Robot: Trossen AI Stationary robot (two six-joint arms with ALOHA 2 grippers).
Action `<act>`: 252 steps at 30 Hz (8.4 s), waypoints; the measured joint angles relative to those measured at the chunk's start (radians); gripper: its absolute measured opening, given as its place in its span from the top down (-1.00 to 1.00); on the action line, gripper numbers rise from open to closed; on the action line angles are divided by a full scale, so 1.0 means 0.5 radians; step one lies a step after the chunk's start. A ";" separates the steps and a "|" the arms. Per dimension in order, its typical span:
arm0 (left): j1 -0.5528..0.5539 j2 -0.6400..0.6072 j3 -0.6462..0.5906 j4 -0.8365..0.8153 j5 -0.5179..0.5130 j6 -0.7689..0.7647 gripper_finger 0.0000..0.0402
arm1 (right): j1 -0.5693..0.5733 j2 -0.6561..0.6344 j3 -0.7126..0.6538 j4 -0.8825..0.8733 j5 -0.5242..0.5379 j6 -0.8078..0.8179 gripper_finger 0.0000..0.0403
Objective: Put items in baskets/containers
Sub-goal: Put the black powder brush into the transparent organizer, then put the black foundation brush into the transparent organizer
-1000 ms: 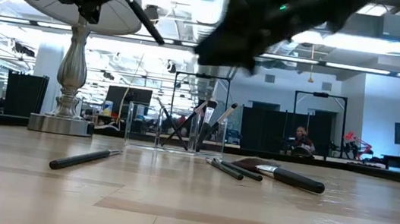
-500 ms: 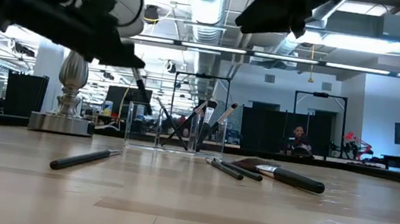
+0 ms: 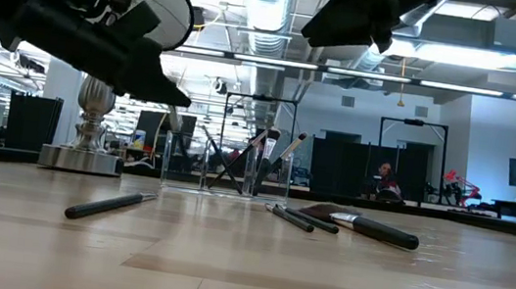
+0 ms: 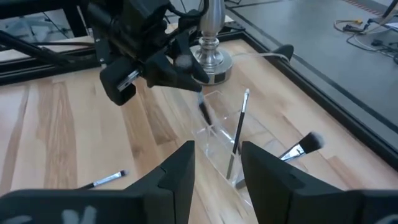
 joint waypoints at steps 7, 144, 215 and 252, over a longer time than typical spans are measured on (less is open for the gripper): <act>-0.022 -0.067 0.000 0.002 0.001 -0.002 0.46 | 0.015 0.007 0.000 0.010 -0.023 0.073 0.39; -0.834 0.507 0.008 -0.224 0.820 -1.270 0.63 | -0.244 1.508 0.481 1.154 -1.676 -0.903 0.49; -0.840 0.506 0.060 -0.333 0.525 -1.117 0.92 | -0.129 1.626 0.795 0.725 -1.417 -0.853 0.91; -0.676 -0.217 0.062 -0.028 0.055 0.316 0.91 | -0.217 1.083 -0.138 2.357 -1.277 -0.313 0.63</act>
